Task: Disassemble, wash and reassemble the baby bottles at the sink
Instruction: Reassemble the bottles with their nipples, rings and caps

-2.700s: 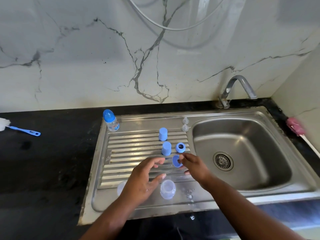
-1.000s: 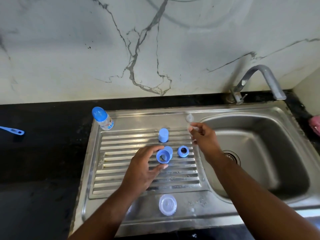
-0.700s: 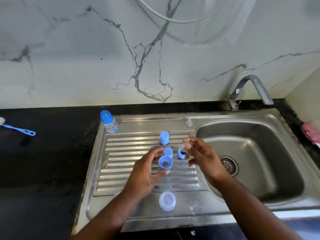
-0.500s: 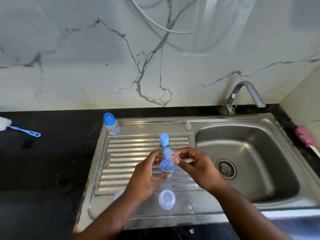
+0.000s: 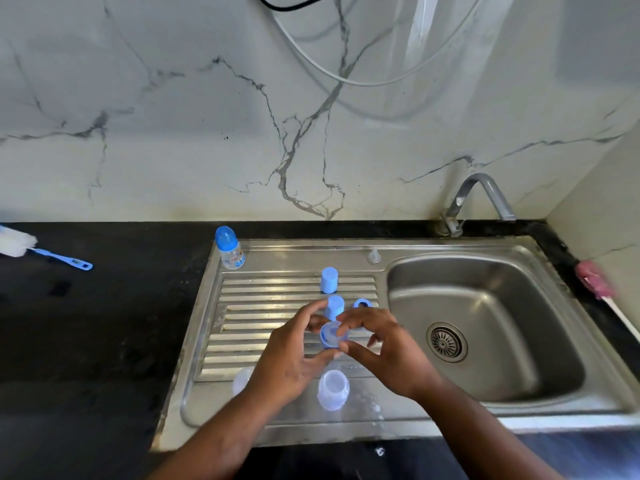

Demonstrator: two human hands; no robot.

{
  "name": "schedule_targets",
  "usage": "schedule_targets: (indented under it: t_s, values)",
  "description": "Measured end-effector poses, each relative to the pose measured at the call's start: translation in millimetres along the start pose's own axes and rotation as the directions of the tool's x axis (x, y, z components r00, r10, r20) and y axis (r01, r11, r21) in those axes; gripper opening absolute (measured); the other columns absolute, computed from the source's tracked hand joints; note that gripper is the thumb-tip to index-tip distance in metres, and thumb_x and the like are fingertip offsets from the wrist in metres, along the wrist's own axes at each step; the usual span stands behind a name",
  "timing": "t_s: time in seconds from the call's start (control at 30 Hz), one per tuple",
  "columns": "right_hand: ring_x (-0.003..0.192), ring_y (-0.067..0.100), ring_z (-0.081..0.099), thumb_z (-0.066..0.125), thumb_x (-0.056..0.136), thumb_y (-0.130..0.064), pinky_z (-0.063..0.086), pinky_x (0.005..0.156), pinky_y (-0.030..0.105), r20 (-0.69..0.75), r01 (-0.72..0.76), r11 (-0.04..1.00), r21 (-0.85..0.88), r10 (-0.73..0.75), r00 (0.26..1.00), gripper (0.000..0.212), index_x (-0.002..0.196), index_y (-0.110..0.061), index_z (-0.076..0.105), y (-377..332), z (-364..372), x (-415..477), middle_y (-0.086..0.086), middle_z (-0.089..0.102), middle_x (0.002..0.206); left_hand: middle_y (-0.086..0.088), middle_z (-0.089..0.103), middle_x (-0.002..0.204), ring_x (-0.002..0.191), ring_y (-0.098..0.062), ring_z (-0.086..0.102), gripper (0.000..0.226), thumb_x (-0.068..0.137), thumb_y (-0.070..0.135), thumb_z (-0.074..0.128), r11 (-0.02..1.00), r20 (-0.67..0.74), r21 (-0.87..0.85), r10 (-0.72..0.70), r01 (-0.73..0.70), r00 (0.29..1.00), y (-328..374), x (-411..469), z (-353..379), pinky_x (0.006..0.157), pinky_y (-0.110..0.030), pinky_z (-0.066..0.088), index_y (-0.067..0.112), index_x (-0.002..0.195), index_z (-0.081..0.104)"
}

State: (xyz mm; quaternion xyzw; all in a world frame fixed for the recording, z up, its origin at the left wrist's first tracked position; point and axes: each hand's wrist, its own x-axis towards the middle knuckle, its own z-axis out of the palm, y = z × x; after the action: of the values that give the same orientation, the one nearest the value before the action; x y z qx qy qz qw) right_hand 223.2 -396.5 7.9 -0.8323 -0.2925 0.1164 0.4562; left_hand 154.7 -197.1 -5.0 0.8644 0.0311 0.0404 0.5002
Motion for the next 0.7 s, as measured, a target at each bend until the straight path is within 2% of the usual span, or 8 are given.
schedule_targets:
  t_s: [0.13,0.23,0.3,0.4,0.47,0.6,0.7]
  values:
    - [0.126,0.006,0.05,0.076,0.09,-0.036,0.052,0.082,0.023,0.013,-0.058,0.997,0.052,0.057,0.998,0.019,0.107,-0.044,0.073,2.5,3.3,-2.9,-0.026,0.06,0.13,0.024,0.066,0.116,0.116,0.003,0.06,0.078,0.079,0.038,0.085,1.0,-0.004,0.009,0.02,-0.02,1.0,0.8,-2.7,-0.1,0.099,-0.008,0.038,0.038,0.145,0.044]
    - [0.112,0.007,0.059,0.073,0.093,-0.038,0.052,0.08,0.023,-0.04,-0.136,0.983,0.12,0.142,0.989,0.024,0.116,-0.045,0.069,-0.5,4.9,-3.4,-0.024,0.063,0.123,0.024,0.067,0.117,0.116,0.0,0.061,0.078,0.078,0.038,0.086,0.999,-0.005,0.008,0.039,-0.039,0.999,1.4,-4.6,-0.5,0.1,-0.016,0.042,0.035,0.145,0.046]
    - [0.103,0.006,0.063,0.071,0.093,-0.04,0.055,0.085,0.027,-0.048,-0.236,0.961,0.143,0.245,0.968,0.025,0.118,-0.044,0.067,1.0,7.0,-2.3,-0.021,0.067,0.117,0.024,0.066,0.118,0.113,-0.004,0.062,0.078,0.078,0.037,0.086,0.998,-0.008,0.022,0.051,-0.051,0.999,2.5,-6.1,-0.6,0.097,-0.017,0.044,0.036,0.144,0.046]
    - [0.086,0.011,0.07,0.068,0.096,-0.039,0.06,0.08,0.038,0.068,-0.383,0.897,0.219,0.378,0.923,0.016,0.108,-0.032,0.075,3.5,10.8,-0.4,-0.009,0.075,0.097,0.025,0.066,0.12,0.103,-0.01,0.063,0.075,0.079,0.03,0.087,0.997,-0.019,0.024,0.068,-0.067,0.998,5.4,-8.4,0.6,0.086,-0.013,0.044,0.036,0.143,0.048]
    - [0.08,0.017,0.072,0.065,0.099,-0.03,0.06,0.071,0.037,0.115,-0.422,0.858,0.294,0.407,0.906,0.014,0.102,-0.023,0.077,1.6,13.3,-0.7,-0.001,0.077,0.089,0.026,0.066,0.121,0.101,-0.011,0.064,0.072,0.08,0.028,0.086,0.998,-0.011,0.005,0.062,-0.062,0.998,6.6,-9.6,1.8,0.082,-0.013,0.046,0.037,0.141,0.049]
    - [0.076,0.019,0.073,0.066,0.097,-0.023,0.061,0.07,0.033,0.079,-0.437,0.854,0.282,0.434,0.898,0.011,0.097,-0.022,0.077,0.6,17.7,-2.5,0.002,0.077,0.081,0.022,0.065,0.125,0.103,-0.01,0.064,0.073,0.081,0.024,0.086,0.999,0.021,-0.026,0.043,-0.042,0.999,6.8,-12.7,4.7,0.084,-0.015,0.048,0.038,0.142,0.049]
    - [0.07,0.017,0.07,0.068,0.093,-0.021,0.059,0.067,0.028,0.045,-0.442,0.859,0.259,0.446,0.894,0.008,0.092,-0.023,0.076,0.1,18.5,-2.2,0.001,0.076,0.077,0.019,0.065,0.126,0.101,-0.011,0.065,0.063,0.087,0.027,0.08,0.998,0.015,-0.055,0.017,-0.016,1.0,8.3,-14.0,6.3,0.084,-0.02,0.051,0.037,0.141,0.049]
